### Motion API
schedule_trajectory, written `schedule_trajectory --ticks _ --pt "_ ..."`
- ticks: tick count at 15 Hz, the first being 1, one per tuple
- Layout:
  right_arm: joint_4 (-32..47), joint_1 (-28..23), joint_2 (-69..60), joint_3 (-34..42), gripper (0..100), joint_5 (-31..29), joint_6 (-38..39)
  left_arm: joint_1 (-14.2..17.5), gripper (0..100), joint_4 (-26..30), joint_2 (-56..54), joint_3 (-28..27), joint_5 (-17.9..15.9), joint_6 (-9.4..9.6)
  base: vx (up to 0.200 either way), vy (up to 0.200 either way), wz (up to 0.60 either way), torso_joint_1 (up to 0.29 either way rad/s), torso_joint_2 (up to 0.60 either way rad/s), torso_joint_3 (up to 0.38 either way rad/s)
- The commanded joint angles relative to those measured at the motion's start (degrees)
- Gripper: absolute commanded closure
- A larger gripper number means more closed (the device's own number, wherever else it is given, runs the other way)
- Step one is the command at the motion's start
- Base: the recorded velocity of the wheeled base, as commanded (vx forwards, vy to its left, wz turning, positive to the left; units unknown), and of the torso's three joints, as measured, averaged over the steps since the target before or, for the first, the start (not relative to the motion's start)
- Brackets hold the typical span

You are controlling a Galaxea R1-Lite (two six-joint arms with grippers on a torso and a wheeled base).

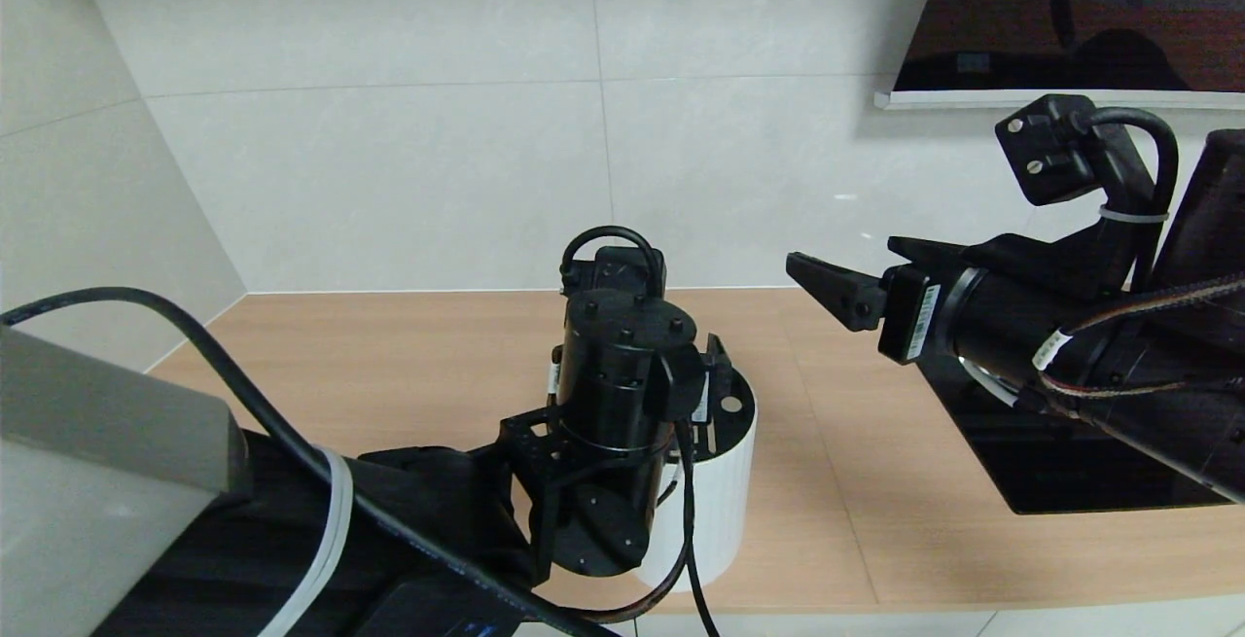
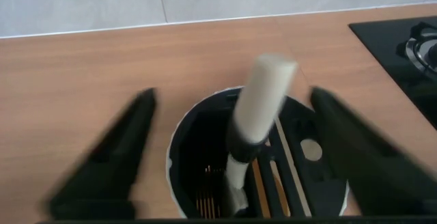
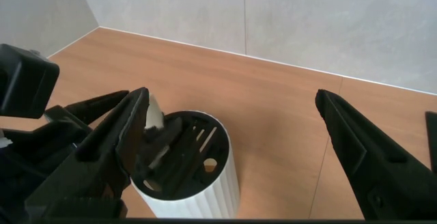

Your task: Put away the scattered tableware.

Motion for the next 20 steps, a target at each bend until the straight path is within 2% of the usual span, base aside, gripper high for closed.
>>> schedule_trajectory --ticks 1,4,6,8,10,11,12,13,14,15,16,17,19,20 --pt "0.0 0.0 -0.1 0.2 0 0.0 -0.3 0.0 0 -0.1 -0.1 0.0 0.0 -0.14 0.000 0.000 0.00 0.000 0.00 0.000" --pt "0.0 0.0 0.0 0.2 0 0.0 -0.4 0.0 0 -0.1 -0.9 0.2 0.0 -0.14 0.000 0.000 0.00 0.000 0.00 0.000" --pt "-0.1 0.0 0.0 0.2 0 0.0 -0.4 -0.1 0 -0.2 -3.3 0.5 -0.1 -1.55 0.000 0.000 0.00 0.000 0.00 0.000" --pt "-0.2 0.0 -0.4 0.2 0 0.0 -0.4 -0.1 0 -0.2 -10.1 3.1 -4.3 -1.72 0.000 0.000 0.00 0.000 0.00 0.000" --pt "-0.1 0.0 -1.9 0.2 0 0.0 -0.4 -0.1 0 0.0 -22.9 9.1 -16.5 -0.85 0.000 0.000 0.00 0.000 0.00 0.000" --pt "0.0 -0.1 -3.3 0.4 0 0.0 -0.4 0.3 0 0.3 -27.6 11.0 -21.2 0.30 0.000 0.000 0.00 0.000 0.00 0.000" --pt "0.1 -0.5 -5.1 1.2 0 0.0 -0.6 1.8 0 0.3 -31.1 12.8 -23.6 1.53 0.000 0.000 0.00 0.000 0.00 0.000" --pt "0.1 -2.5 -6.7 1.5 0 0.2 -1.0 4.8 0 0.3 -33.9 14.5 -24.1 3.29 0.000 0.000 0.00 0.000 0.00 0.000" --pt "0.1 -3.7 -7.6 1.6 0 0.1 -1.0 6.6 0 0.3 -35.7 15.2 -24.1 4.16 0.000 0.000 0.00 0.000 0.00 0.000" --pt "-0.1 -5.6 -9.9 2.5 0 0.1 -0.9 10.1 0 0.6 -40.2 16.7 -24.2 4.96 0.000 0.000 0.00 0.000 0.00 0.000" --pt "0.0 -8.1 -13.2 4.0 0 0.4 -0.9 12.9 0 0.9 -45.5 18.4 -24.6 4.96 0.000 0.000 0.00 0.000 0.00 0.000" --pt "0.1 -9.2 -15.1 5.0 0 0.5 -0.9 14.0 0 1.5 -48.1 19.3 -24.8 4.96 0.000 0.000 0.00 0.000 0.00 0.000" --pt "0.4 -12.0 -22.2 10.0 0 0.5 -0.9 17.0 0 7.3 -57.4 22.5 -24.9 6.01 0.000 0.000 0.00 0.000 0.00 0.000" --pt "0.6 -13.5 -26.8 13.2 0 0.5 -1.1 19.2 0 13.8 -62.4 23.6 -25.0 7.86 0.000 0.000 0.00 0.000 0.00 0.000"
